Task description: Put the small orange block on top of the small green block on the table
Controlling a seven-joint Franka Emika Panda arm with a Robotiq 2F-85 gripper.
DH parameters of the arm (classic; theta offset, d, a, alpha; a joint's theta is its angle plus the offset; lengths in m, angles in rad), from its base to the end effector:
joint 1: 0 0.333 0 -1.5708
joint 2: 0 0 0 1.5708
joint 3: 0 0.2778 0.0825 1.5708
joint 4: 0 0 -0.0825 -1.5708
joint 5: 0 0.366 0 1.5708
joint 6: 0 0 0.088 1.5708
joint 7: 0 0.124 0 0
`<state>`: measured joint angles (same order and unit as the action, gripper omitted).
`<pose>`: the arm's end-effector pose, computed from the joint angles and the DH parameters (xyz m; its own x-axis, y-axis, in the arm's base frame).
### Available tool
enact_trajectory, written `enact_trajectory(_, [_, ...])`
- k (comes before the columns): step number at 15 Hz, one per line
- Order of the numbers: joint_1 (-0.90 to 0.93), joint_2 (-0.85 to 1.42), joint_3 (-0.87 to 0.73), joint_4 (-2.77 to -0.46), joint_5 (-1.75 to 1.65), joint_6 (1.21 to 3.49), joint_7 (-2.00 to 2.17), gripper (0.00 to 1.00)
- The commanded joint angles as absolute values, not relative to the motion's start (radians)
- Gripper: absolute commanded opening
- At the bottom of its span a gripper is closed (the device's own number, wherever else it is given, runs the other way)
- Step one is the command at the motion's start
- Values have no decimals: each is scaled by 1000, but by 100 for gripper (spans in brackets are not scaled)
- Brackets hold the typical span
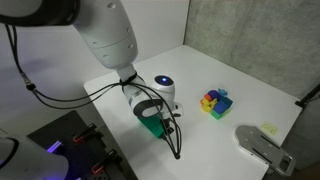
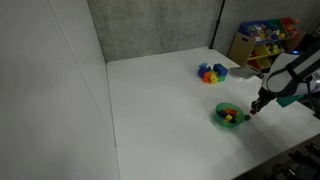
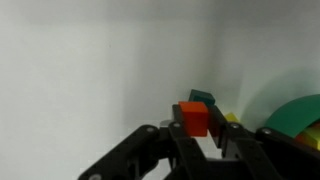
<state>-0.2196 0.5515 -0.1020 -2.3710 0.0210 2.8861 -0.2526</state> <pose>0.4338 -0.1537 0.0615 0.9961 -0.0760 -0.0441 -0.0743 -0.9965 0.0389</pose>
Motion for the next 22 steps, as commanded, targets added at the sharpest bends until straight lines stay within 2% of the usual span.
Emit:
enact_trajectory(1, [-187,604,-122,-2326,-20,2896,-192,10])
enact_trajectory(9, [-152,642,-124,-2304,-30,2901,-174,11])
enact_trajectory(10, [-148,643,-126,-2305,-32,2902,-173,55])
enact_trajectory(11, [-147,641,-126,-2306,-32,2904,-174,56])
enact_trajectory(12, [-154,630,-120,-2313,-29,2900,-180,62])
enact_trajectory(16, [-161,568,-118,-2343,-26,2886,-187,94])
enact_trajectory(17, [-159,551,-121,-2350,-28,2884,-187,100])
enact_trajectory(22, [-140,422,-136,-2409,-39,2853,-176,100])
